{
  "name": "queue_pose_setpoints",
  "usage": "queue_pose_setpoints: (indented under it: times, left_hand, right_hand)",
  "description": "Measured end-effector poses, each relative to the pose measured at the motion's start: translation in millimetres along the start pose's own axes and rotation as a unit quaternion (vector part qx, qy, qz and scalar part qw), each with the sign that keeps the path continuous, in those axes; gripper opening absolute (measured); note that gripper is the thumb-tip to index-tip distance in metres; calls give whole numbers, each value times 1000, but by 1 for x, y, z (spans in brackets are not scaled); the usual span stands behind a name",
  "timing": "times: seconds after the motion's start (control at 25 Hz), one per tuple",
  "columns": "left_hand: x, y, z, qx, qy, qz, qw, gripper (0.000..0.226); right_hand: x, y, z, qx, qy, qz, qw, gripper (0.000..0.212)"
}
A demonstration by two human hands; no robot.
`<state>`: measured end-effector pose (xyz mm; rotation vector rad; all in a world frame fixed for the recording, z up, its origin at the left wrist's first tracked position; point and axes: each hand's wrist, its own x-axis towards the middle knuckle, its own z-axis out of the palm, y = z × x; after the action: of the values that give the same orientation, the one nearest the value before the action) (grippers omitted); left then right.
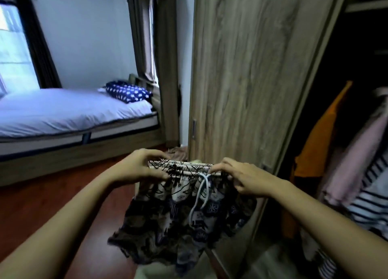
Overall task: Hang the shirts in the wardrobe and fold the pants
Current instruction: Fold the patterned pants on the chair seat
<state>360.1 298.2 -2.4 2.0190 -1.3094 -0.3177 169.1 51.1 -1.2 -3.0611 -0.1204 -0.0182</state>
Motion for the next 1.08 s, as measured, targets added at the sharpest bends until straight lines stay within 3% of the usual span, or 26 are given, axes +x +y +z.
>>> queue_pose_setpoints:
  times: [0.08, 0.2, 0.32, 0.4, 0.48, 0.56, 0.72, 0.8, 0.92, 0.96, 1.0, 1.04, 1.08]
  left_hand:
    - [-11, 7, -14, -133, 33, 5, 991, 36]
    - [-14, 9, -23, -155, 26, -24, 987, 32]
    - [-6, 15, -21, -100, 69, -30, 992, 32]
    - [-2, 23, -14, -41, 114, -19, 993, 25]
    - [0, 38, 0, 16, 118, 12, 993, 18]
    - [-1, 53, 18, 73, 98, 48, 991, 31]
    - [-1, 69, 47, 68, 159, 69, 983, 41]
    - [1, 72, 57, 97, 173, 59, 978, 50]
    - [4, 74, 74, 177, 165, 13, 970, 96]
    - [5, 75, 75, 200, 170, 5, 965, 99]
    - [8, 76, 70, 200, 179, 10, 963, 96]
    - [11, 75, 62, 184, 181, 29, 966, 92]
    - [13, 74, 52, 162, 166, 59, 971, 85]
  right_hand:
    - [-5, -6, -19, -28, -16, -30, 999, 74]
    - [2, -15, -25, -57, -44, -22, 997, 68]
    - [18, -17, -16, 36, -30, 45, 998, 65]
    - [29, -24, -12, 186, -12, 84, 979, 55]
    - [34, -35, -15, 398, 5, 141, 907, 38]
    - [40, -41, -21, 509, 52, 187, 838, 27]
    - [49, -46, -31, 600, 115, 237, 755, 24]
    - [50, -55, -38, 669, 131, 250, 688, 30]
    - [47, -61, -48, 754, 175, 246, 583, 34]
    - [46, -60, -51, 768, 180, 240, 566, 33]
    - [44, -60, -51, 752, 173, 238, 589, 31]
    - [41, -56, -49, 669, 164, 250, 680, 28]
    - [36, -49, -46, 493, 149, 262, 816, 26]
